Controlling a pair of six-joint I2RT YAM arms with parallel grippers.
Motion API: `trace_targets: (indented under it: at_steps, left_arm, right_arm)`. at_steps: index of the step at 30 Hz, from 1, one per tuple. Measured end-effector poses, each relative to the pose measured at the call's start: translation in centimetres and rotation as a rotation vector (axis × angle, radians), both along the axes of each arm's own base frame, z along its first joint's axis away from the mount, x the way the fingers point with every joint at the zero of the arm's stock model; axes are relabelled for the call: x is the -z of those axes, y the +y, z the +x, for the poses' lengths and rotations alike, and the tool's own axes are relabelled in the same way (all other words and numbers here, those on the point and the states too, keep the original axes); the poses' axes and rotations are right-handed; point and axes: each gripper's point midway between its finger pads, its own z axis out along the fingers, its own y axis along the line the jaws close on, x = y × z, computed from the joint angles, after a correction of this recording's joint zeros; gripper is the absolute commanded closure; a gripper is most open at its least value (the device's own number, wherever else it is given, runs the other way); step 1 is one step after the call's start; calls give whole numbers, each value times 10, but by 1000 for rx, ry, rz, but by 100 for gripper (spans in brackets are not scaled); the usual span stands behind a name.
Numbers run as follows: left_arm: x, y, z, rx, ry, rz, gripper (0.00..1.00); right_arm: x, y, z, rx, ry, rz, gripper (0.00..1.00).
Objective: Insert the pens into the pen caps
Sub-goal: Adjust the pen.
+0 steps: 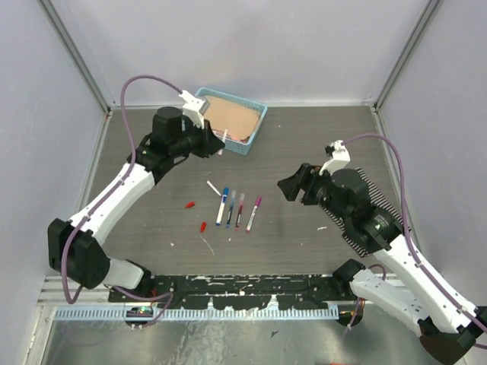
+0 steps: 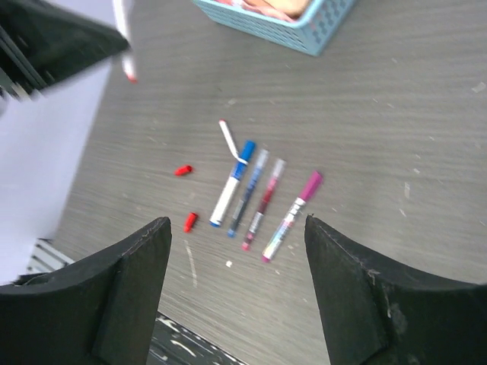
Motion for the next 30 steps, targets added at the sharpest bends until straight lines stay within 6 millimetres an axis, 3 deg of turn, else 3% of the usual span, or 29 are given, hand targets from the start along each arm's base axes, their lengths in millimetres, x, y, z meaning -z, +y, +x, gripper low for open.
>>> trace_targets:
  at_steps: [7,12,16,21,30]
  left_arm:
    - [22,-50,-89,104,156,-174,100]
    - [19,-61,-131,134,203,-280,100]
    - [11,-71,-140,149,203,-329,100]
    - [15,-77,-138,149,221,-337,100]
    - [29,-82,-133,143,243,-319,100]
  right_arm:
    - [-44,26,11,-47,-109,191,27]
    - [-55,35,18,-40,-116,263,40]
    - [-38,45,28,-40,-52,257,41]
    - [-10,61,37,-64,43,235,41]
    - [-4,79,39,-113,65,248,51]
